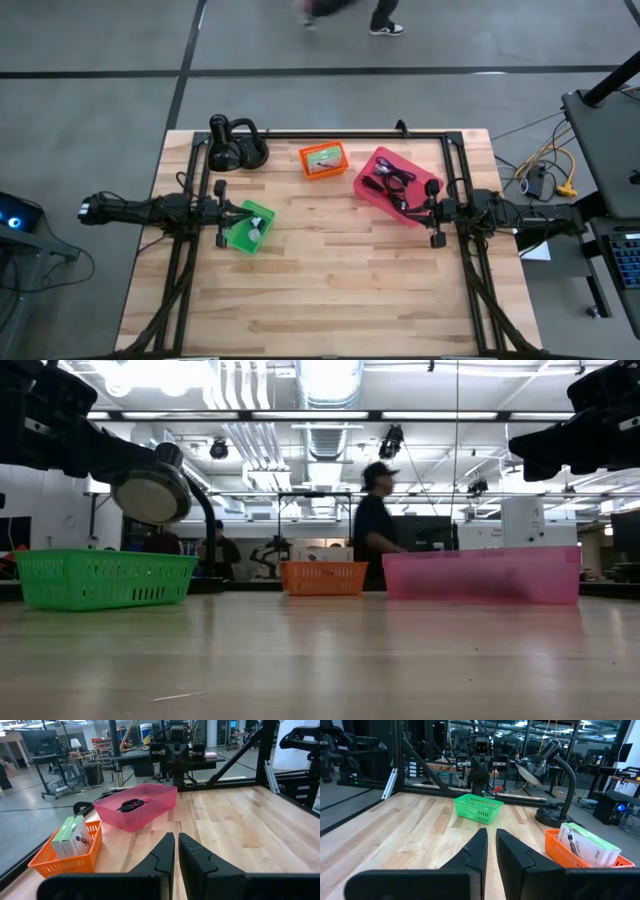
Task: Pick and place items into bin
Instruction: Return to Home Position
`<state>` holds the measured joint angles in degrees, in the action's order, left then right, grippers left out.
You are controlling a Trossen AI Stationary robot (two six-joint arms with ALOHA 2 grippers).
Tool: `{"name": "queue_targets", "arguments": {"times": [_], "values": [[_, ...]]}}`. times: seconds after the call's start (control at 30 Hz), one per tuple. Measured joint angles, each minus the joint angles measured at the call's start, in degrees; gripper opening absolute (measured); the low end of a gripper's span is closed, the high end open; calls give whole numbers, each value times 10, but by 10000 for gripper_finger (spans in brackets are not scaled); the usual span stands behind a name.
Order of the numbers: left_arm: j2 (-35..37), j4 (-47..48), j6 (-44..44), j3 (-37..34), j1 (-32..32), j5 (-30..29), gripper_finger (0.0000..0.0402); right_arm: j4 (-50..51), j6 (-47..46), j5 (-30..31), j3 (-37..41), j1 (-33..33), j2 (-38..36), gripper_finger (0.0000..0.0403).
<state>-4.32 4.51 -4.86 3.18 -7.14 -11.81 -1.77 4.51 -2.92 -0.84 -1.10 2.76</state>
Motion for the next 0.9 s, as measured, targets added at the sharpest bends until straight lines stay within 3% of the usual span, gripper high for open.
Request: {"name": "queue_targets", "arguments": {"times": [0.9], "values": [[0,-12,0,-5,0,2,8,0,0,0,0,0,0,28]]}}
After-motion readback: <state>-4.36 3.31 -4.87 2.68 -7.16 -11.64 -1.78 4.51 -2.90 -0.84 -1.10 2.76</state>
